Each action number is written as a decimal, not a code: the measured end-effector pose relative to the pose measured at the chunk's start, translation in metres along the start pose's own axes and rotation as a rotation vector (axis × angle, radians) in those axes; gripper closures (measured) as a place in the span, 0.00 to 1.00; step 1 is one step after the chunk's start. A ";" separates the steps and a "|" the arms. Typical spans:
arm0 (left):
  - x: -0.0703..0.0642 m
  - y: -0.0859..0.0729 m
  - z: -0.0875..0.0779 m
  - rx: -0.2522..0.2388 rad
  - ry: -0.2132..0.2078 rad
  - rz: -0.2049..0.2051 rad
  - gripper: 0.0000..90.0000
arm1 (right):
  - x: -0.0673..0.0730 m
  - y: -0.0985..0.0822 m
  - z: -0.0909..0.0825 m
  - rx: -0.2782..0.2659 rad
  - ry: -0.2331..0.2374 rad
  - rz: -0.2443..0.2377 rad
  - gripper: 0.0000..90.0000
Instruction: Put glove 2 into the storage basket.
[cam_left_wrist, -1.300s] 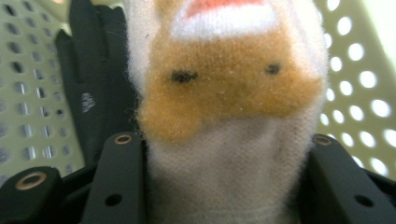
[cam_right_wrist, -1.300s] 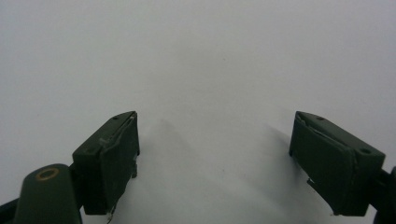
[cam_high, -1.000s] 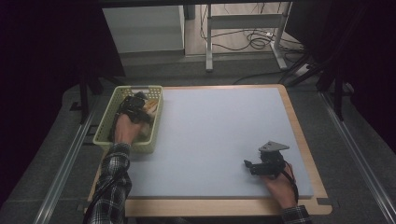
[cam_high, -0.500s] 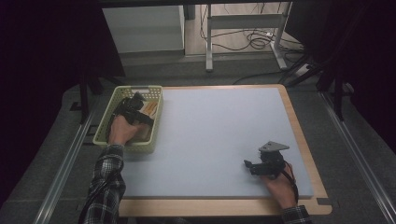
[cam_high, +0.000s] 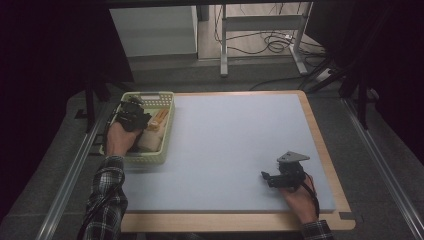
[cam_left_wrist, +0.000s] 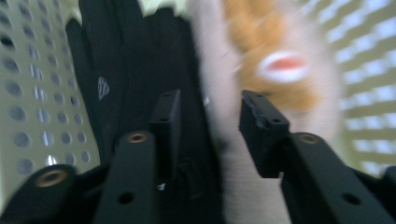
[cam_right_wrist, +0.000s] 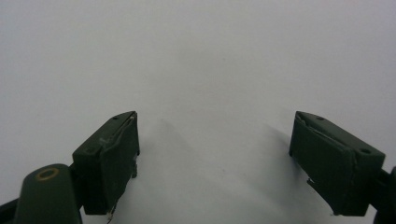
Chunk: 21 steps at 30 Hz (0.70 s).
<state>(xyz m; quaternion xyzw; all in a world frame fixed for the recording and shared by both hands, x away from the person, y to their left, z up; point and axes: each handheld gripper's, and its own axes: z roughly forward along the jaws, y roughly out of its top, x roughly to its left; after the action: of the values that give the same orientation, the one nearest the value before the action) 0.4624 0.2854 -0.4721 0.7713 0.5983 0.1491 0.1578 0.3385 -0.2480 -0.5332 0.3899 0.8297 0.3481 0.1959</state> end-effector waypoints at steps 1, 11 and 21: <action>0.000 -0.001 0.006 0.010 -0.005 -0.003 0.72 | 0.000 0.000 0.000 0.000 0.000 0.000 0.17; -0.022 0.005 0.022 0.011 -0.075 0.017 0.82 | 0.000 0.000 0.000 0.000 0.000 0.000 0.17; -0.006 -0.003 0.010 -0.063 -0.057 -0.004 0.54 | 0.000 0.000 0.000 0.001 0.000 0.001 0.17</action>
<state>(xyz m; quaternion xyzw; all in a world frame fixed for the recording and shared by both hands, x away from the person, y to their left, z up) 0.4620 0.2795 -0.4827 0.7687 0.5901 0.1453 0.1993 0.3384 -0.2479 -0.5331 0.3906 0.8295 0.3480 0.1956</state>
